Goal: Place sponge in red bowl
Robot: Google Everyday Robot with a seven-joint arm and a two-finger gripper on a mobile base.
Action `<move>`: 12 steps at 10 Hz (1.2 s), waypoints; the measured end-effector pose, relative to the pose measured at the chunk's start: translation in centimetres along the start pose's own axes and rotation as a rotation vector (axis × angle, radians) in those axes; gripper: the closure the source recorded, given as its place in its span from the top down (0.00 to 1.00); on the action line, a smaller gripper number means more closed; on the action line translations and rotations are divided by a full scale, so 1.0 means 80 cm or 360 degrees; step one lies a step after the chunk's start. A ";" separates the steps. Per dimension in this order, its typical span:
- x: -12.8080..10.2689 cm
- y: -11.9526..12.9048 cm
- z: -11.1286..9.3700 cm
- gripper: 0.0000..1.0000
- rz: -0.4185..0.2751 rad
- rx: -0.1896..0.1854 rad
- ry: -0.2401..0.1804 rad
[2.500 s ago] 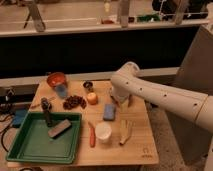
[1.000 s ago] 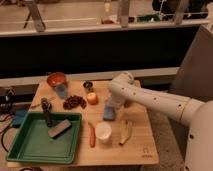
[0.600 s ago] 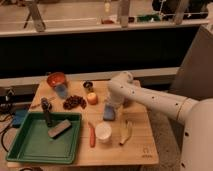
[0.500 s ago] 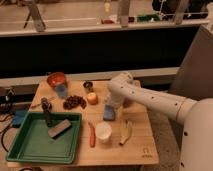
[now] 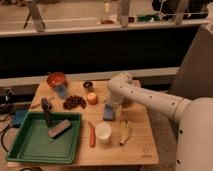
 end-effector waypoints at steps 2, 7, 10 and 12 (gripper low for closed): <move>-0.001 0.002 0.003 0.80 -0.0018 -0.0003 -0.0021; -0.003 -0.002 0.004 0.72 -0.0122 -0.0013 -0.0010; -0.027 -0.011 0.024 0.72 -0.0340 -0.0075 0.0024; -0.022 -0.002 0.040 0.70 -0.0403 -0.0117 0.0052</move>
